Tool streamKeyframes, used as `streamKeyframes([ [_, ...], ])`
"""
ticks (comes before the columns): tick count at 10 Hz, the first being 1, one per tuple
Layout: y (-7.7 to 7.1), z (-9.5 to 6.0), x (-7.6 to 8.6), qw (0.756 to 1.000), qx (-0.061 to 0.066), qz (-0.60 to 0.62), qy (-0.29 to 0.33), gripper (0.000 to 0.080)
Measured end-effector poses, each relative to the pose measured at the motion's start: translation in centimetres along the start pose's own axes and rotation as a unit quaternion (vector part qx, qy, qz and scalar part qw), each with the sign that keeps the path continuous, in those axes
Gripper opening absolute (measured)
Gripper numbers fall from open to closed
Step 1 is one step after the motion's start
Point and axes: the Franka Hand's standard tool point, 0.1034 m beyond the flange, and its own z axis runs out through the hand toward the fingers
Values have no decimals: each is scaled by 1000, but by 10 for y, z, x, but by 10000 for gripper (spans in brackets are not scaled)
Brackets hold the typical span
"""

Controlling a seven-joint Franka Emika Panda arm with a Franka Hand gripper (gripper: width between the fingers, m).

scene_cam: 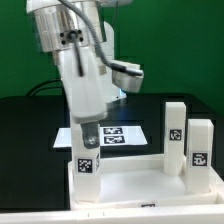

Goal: Assemble desk

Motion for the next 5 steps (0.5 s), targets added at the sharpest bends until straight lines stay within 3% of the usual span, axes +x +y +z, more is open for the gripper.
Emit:
streamKeyframes([
  [1, 1, 0, 0, 997, -2, -71, -1, 586],
  [2, 2, 1, -2, 988, -8, -154, -3, 638],
  [5, 2, 0, 0, 970, -8, -244, -2, 649],
])
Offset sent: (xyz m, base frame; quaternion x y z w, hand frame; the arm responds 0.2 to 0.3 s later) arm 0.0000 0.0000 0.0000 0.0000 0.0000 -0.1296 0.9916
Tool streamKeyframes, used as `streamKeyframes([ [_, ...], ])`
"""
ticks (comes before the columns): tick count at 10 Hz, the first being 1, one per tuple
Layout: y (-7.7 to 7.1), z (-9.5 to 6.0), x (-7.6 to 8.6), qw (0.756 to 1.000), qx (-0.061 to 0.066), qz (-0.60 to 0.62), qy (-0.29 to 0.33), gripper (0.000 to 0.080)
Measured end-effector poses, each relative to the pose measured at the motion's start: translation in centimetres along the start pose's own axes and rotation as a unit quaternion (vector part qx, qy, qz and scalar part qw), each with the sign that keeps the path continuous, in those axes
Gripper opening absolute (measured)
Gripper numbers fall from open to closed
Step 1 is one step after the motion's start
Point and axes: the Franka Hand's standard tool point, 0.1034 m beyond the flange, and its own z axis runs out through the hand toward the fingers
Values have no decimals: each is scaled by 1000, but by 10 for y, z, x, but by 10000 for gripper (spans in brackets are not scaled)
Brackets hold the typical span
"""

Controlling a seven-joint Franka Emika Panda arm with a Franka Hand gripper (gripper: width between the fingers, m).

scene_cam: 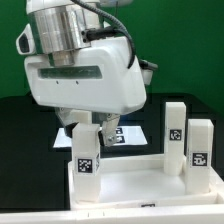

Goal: Assemble desk

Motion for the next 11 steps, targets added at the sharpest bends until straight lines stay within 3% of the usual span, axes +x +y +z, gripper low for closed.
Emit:
streamKeyframes([
  [1, 0, 0, 0, 999, -1, -35, 0, 649],
  [2, 1, -1, 3, 990, -21, -136, 13, 649],
  [3, -3, -1, 5, 977, -29, -208, 32, 649],
  [4, -4, 1, 4, 977, -27, -207, 43, 649],
  [6, -3, 1, 5, 981, -26, -185, 42, 384],
  [7, -4, 1, 5, 984, -24, -171, 42, 384],
  [8, -2, 1, 6, 992, -23, -119, 44, 288],
  [11, -1, -1, 7, 994, -14, 96, 49, 288],
])
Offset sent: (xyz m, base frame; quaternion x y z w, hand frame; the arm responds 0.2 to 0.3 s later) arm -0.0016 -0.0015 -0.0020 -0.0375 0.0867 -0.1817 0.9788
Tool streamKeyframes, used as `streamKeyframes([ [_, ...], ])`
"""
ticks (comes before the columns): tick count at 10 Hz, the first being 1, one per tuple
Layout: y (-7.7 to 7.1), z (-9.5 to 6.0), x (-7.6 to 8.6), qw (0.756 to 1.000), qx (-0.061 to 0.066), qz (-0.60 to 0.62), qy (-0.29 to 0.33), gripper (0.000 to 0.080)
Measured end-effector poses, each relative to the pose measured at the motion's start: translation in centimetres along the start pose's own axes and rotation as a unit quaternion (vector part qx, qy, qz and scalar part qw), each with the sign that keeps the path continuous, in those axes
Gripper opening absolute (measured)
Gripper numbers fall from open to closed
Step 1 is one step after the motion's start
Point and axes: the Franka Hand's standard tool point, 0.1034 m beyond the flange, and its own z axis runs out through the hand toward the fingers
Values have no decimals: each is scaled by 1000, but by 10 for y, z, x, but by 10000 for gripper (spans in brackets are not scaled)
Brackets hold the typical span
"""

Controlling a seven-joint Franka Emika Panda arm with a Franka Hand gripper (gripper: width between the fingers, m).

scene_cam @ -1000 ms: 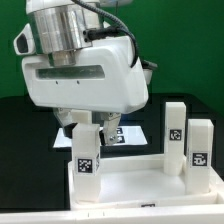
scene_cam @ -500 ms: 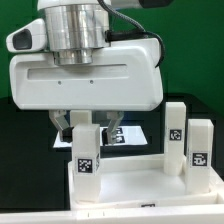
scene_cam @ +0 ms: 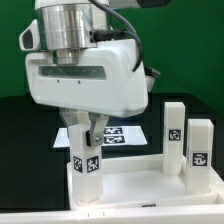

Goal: Assemble desk

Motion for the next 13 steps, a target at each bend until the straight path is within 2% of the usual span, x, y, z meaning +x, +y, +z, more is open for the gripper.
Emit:
streamKeyframes([
  [2, 0, 3, -5, 970, 16, 242, -20, 288],
  [3, 0, 4, -4, 959, 20, 283, -26, 288],
  [4, -1, 4, -6, 957, 20, 288, -27, 288],
  [5, -1, 4, -7, 945, 20, 324, -29, 288],
  [6, -1, 4, -7, 951, 20, 308, -29, 288],
  [7, 1, 5, -5, 976, 15, 217, -23, 469],
  [8, 2, 7, 0, 988, 12, 154, -28, 586],
  [9, 2, 7, 1, 998, 3, 49, -30, 586],
  [10, 0, 7, -3, 999, -3, 9, -33, 636],
  [13, 1, 7, 0, 996, 0, -83, -31, 646],
])
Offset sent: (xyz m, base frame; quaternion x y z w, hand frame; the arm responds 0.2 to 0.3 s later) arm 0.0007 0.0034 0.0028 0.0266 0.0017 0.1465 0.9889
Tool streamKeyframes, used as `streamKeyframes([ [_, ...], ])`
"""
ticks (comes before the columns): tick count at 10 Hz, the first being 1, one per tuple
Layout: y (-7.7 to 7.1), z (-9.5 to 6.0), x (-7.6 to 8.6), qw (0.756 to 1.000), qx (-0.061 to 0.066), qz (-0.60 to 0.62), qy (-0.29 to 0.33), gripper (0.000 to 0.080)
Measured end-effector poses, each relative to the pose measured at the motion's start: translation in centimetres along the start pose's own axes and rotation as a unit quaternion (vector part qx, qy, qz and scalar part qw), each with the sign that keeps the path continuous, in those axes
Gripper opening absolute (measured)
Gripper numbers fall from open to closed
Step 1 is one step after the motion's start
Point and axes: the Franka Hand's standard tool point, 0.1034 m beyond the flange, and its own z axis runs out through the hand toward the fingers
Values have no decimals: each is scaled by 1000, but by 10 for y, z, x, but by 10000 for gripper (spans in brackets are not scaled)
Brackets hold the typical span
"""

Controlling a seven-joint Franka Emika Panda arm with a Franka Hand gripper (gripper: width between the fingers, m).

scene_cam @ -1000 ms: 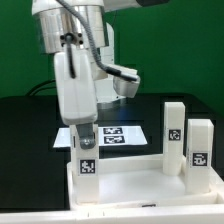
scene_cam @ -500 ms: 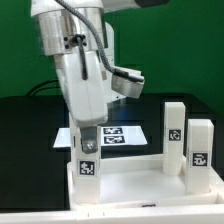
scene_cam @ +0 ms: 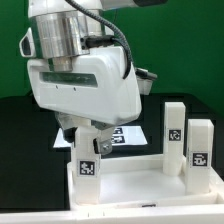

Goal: Assemble desk

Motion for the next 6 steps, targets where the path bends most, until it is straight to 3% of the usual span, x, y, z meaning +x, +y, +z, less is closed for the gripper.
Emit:
streamKeyframes([
  [2, -5, 0, -2, 981, -29, -190, 22, 648],
  [4, -6, 0, 4, 943, -29, -328, 42, 648],
  [5, -6, 0, 3, 953, -28, -298, 41, 562],
  [6, -6, 0, 3, 955, -28, -292, 42, 426],
])
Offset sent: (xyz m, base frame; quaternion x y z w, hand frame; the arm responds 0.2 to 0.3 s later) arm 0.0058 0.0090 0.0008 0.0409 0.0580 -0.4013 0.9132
